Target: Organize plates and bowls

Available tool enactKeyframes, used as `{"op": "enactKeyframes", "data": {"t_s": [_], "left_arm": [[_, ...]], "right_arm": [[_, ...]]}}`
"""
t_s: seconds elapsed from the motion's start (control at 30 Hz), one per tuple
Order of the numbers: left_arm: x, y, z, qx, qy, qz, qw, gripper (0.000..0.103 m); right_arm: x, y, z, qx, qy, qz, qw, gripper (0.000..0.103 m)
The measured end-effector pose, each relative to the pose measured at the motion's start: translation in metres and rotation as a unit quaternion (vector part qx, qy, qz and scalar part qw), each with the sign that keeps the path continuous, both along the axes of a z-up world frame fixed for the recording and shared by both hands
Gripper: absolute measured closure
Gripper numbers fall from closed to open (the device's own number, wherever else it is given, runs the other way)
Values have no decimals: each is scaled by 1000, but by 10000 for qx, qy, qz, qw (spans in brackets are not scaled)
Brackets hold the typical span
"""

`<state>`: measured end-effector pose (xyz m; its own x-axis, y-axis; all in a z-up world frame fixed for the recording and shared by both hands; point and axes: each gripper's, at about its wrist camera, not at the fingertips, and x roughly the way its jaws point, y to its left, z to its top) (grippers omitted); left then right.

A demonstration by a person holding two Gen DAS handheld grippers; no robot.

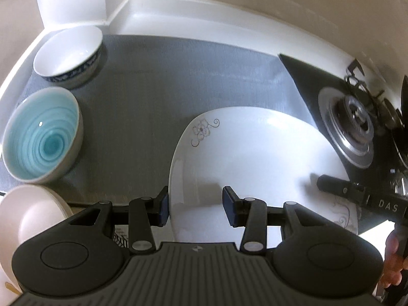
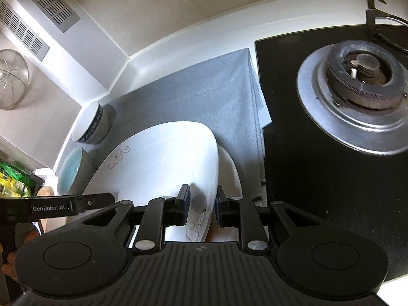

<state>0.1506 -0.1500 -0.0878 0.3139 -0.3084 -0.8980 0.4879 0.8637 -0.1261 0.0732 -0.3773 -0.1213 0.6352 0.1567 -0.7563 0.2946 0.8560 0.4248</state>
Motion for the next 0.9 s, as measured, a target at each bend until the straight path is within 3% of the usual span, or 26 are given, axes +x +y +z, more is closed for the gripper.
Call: {"op": "enactKeyframes", "data": {"t_s": [0.43,0.77,0.83,0.9], "left_arm": [[-26,-5,-6,258,-344,-367,9984,56],[-37,-9,-7,383,-640,-459,9962,55],[-38,-7,-5,332,-669,-438,9962,51],[-40,-6,-1,272,-746,-449,9958,33]], "right_arm": [[-11,5,-9,-190,137,-68,9997,81],[-10,15,-6,-634,175,148,9977,79],[-10,17,-6,-665,200,215,9974,78],[-8,21,-4,-783,244,275,9963,76]]}}
